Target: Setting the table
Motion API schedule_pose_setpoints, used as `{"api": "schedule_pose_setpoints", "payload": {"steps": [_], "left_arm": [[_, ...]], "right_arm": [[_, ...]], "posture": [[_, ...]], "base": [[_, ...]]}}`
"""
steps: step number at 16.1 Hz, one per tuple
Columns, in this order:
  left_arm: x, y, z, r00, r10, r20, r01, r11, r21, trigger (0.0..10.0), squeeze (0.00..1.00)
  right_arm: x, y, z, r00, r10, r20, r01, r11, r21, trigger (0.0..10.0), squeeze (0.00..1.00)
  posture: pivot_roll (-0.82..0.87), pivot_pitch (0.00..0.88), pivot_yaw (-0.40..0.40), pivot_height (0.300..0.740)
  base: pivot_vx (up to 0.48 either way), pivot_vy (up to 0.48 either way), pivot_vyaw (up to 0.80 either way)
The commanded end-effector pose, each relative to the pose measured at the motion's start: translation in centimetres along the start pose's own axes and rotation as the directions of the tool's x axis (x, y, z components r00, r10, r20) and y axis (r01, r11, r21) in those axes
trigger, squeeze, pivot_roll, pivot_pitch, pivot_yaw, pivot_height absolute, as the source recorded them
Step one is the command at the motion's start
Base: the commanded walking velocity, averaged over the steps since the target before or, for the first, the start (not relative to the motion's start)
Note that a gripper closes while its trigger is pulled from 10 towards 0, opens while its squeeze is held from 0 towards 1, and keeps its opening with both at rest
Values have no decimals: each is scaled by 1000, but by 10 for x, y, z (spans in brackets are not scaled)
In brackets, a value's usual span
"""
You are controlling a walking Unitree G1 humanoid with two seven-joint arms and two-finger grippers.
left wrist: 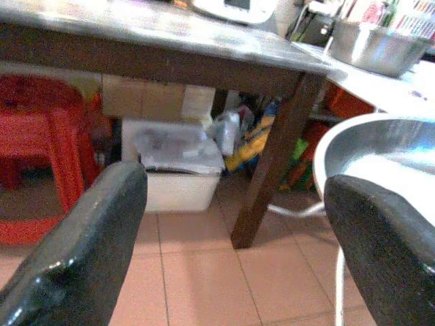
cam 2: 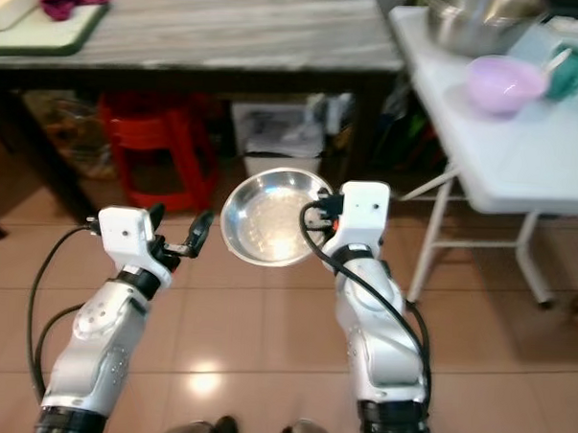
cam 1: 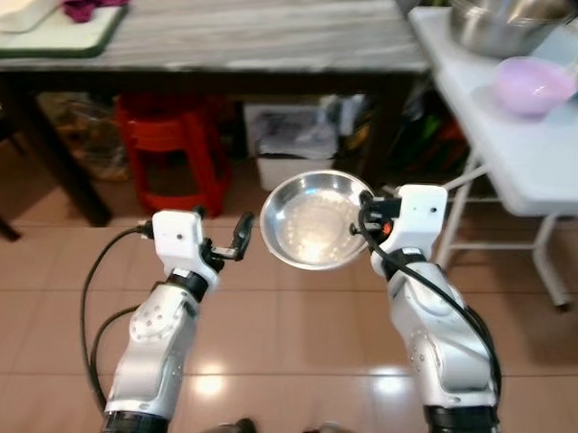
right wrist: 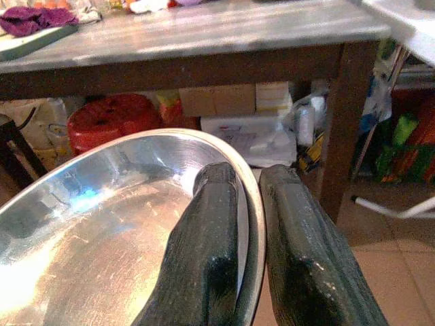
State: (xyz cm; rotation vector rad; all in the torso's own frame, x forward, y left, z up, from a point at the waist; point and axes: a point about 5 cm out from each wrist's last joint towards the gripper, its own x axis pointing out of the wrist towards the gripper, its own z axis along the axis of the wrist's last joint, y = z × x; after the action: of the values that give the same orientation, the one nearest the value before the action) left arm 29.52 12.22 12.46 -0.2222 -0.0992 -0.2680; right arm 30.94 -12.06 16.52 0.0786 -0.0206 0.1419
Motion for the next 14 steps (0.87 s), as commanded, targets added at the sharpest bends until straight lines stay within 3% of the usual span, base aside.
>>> {"api": "schedule_pose_setpoints", "payload": {"steps": [1,5,14], "left_arm": [[-1,0,-1,1000,-3,-4,3,1000,12,10000,0],[-1,-2,0,1000,-27,6,27,1000,-3,10000,0],[-1,-7,0,999,-52,11,52,999,-13,10000,0]], "right_arm": [[-1,-2,4,1000,-4,21,4,1000,0,10000,0],[-1,0,4,1000,2,26,-2,1000,-10,10000,0],[-1,-2,5,999,9,35,-8,1000,-21,10000,0]], "posture": [[-169,179,2,740],[-169,179,2,740],[-175,175,-3,740]], "base": [[0,0,0],[0,0,0],[0,0,539]]}}
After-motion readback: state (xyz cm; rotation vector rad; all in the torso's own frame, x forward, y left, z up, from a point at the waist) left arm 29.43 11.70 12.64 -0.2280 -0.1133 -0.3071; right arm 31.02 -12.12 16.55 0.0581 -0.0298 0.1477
